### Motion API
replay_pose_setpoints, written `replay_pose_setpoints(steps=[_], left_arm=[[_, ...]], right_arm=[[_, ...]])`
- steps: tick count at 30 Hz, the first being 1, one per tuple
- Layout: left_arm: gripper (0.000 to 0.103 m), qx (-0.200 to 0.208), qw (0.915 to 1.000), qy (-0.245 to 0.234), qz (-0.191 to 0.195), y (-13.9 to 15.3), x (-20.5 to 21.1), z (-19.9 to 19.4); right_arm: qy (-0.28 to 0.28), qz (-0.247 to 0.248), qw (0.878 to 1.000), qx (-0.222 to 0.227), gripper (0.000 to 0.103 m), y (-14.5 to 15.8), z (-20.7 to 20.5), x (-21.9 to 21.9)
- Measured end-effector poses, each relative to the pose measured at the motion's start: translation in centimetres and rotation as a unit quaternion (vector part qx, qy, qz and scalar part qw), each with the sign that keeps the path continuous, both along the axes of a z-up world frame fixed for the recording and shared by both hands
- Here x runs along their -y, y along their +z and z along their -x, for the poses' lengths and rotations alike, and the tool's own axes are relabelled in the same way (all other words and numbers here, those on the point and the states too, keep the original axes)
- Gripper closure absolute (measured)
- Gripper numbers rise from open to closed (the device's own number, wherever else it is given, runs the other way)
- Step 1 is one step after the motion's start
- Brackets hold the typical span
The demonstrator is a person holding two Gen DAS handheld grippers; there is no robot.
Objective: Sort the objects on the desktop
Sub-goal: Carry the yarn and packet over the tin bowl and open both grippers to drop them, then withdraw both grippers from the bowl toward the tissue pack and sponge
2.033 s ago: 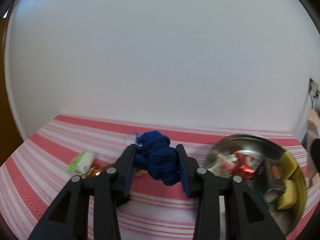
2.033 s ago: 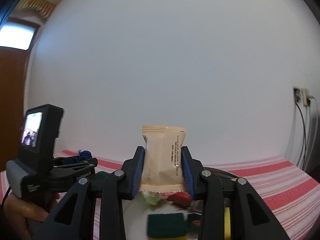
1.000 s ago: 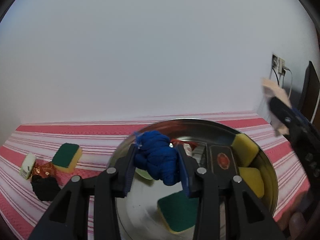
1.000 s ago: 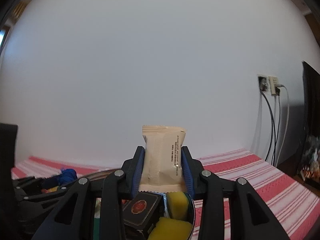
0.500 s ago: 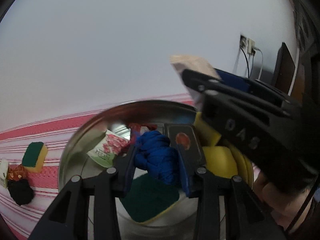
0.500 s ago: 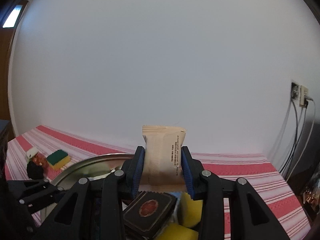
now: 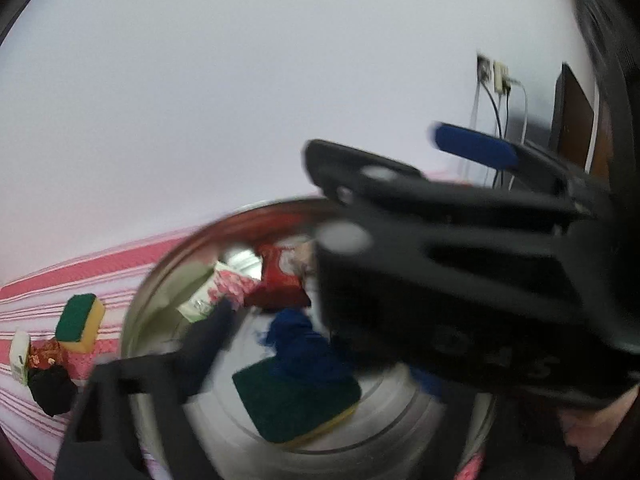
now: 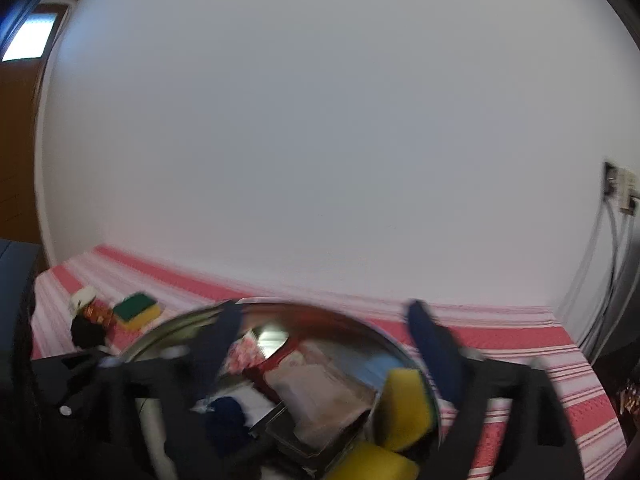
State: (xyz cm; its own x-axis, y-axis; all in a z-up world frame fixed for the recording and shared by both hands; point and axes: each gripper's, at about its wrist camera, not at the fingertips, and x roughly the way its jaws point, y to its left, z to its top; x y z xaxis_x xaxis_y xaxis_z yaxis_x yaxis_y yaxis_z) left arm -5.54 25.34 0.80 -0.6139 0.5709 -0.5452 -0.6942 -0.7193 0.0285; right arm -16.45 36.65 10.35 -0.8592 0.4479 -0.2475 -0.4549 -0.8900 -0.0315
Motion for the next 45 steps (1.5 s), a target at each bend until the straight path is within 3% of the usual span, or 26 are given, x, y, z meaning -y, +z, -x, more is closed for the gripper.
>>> replay_pose_setpoints(steps=[1,7,13,17,22,25,28,35,45], left_arm=[[0.000,-0.012,0.9999,0.011,-0.005,0.2,0.2,-0.1],[0.001,-0.028,0.9991,0.032,0.000,-0.2,0.4,0.7],[0.001,-0.037,0.9970,0.063,-0.026,0.2,1.6,1.6],[0.001,-0.053,0.9919,0.107,-0.042,0.4,3.0,2.3],[0.001,-0.090,0.9780,0.179,-0.056,0.7,4.9,3.2],[0.001,-0.124,0.9625,0.235,-0.054,0.5,5.9,3.9],[0.001,-0.122,0.9537,0.271,-0.047,0.1,6.6,5.1],[0.001,-0.121,0.9493,0.288,-0.033,-1.1,6.9,6.2],[0.001,-0.111,0.9477,0.292,-0.064,-1.1,7.9,5.9]], right_arm=[[-0.010,-0.004,1.000,-0.013,0.007,-0.1,-0.4,0.2],[-0.072,-0.002,0.995,-0.067,0.007,-0.6,-2.6,0.1],[-0.094,0.052,0.983,-0.146,0.001,-1.4,-4.7,-0.4],[-0.136,0.034,0.974,-0.179,0.001,-1.5,-5.7,0.1],[-0.128,-0.007,0.976,-0.174,0.001,-1.9,-4.5,2.1],[-0.117,-0.015,0.978,-0.170,0.001,-2.0,-5.1,3.1],[-0.103,-0.006,0.981,-0.165,0.001,-2.3,-5.2,4.0],[-0.096,-0.009,0.981,-0.166,0.001,-2.6,-5.8,5.5],[-0.092,0.011,0.981,-0.168,0.001,-2.7,-6.2,5.9]])
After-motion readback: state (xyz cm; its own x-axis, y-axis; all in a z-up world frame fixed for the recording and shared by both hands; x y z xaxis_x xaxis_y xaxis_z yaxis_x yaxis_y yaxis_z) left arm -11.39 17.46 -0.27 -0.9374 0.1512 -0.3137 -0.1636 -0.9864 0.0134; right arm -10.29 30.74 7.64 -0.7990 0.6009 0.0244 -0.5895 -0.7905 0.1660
